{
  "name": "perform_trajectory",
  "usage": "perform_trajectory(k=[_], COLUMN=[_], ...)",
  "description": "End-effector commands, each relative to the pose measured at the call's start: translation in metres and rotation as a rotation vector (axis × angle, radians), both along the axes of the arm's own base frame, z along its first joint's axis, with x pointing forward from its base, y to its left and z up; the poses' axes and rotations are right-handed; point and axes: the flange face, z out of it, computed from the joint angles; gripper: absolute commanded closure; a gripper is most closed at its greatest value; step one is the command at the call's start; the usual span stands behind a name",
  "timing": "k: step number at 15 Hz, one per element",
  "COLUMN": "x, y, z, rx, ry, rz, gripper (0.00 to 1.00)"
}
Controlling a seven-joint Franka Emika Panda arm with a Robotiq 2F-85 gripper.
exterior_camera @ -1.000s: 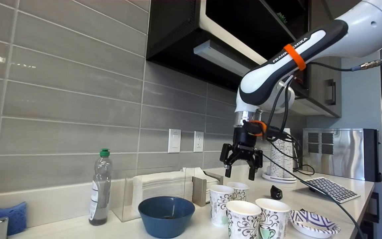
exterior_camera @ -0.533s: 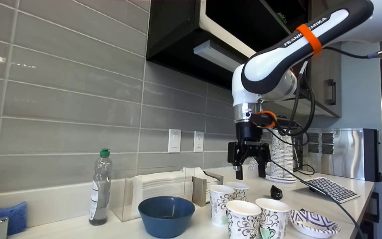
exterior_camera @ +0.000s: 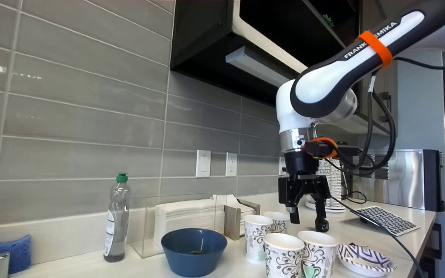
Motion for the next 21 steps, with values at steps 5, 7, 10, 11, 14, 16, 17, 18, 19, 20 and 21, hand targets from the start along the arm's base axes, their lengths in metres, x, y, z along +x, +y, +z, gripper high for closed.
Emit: perform_trajectory(k=[5, 7, 10, 11, 14, 16, 17, 18, 19, 20, 21], x=[-0.03, -0.036, -0.043, -0.044, -0.046, -0.046, -0.046, -0.045, -0.044, -0.044, -0.044], y=[-0.025, -0.03, -0.039, -0.041, -0.048, -0.049, -0.05, -0.051, -0.051, -0.051, -0.05], z=[-0.011, -0.012, -0.017, -0.019, -0.028, -0.033, -0.035, -0.038, -0.04, -0.042, -0.044], rx=[-0.021, -0.022, -0.017, -0.003, -0.005, -0.002, 0.002, 0.003, 0.004, 0.004, 0.004], ry=[-0.072, -0.083, -0.098, -0.115, -0.143, -0.159, -0.169, -0.175, -0.181, -0.187, -0.189], rz=[-0.06, -0.078, -0.105, -0.119, -0.145, -0.162, -0.171, -0.179, -0.186, -0.192, -0.198], gripper=[0.0, 0.0, 0.0, 0.0, 0.0, 0.0, 0.0, 0.0, 0.0, 0.0, 0.0])
